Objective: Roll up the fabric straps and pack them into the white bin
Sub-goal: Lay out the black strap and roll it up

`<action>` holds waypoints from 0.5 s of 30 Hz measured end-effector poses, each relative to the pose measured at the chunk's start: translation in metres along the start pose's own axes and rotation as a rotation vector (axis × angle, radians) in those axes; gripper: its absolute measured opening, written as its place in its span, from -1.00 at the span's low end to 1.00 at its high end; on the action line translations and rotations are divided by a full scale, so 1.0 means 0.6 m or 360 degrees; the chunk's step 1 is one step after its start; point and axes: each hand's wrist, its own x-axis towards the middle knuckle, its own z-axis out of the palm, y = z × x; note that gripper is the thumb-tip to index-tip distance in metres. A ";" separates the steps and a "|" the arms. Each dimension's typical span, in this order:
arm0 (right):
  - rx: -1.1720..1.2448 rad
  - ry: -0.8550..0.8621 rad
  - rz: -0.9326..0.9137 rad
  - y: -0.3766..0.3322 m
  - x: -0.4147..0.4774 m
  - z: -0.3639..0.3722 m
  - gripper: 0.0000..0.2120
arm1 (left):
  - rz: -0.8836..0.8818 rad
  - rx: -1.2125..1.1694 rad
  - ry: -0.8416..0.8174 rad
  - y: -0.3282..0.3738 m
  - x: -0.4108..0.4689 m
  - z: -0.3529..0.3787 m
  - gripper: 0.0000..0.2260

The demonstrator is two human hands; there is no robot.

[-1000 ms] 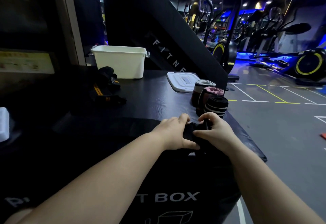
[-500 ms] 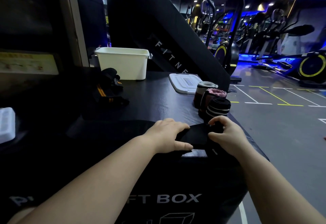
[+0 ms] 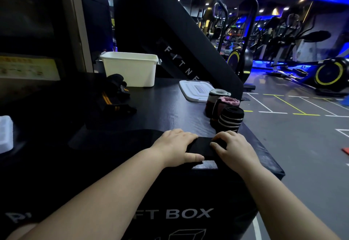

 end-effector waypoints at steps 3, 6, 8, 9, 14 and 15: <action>-0.0032 0.0006 0.0001 0.003 -0.003 -0.001 -0.82 | 0.0009 0.0017 -0.0058 -0.005 -0.004 -0.001 -0.32; -0.0096 -0.0004 0.0005 0.002 -0.003 -0.004 -0.80 | 0.0026 0.0017 -0.0090 -0.021 -0.009 -0.004 -0.30; -0.0198 -0.0014 0.0005 0.000 -0.002 -0.005 -0.77 | 0.0023 0.0028 -0.0087 -0.031 -0.011 -0.004 -0.31; -0.0281 0.0002 -0.0013 -0.003 -0.001 -0.006 -0.77 | 0.0025 0.0038 -0.0080 -0.033 -0.011 -0.003 -0.32; -0.0596 0.0245 -0.0339 -0.028 0.008 -0.016 -0.76 | 0.0024 0.0067 -0.0059 -0.029 -0.015 0.000 -0.34; -0.0599 0.0246 -0.0440 -0.036 0.011 -0.015 -0.77 | 0.0019 0.0068 -0.0055 -0.028 -0.016 0.002 -0.34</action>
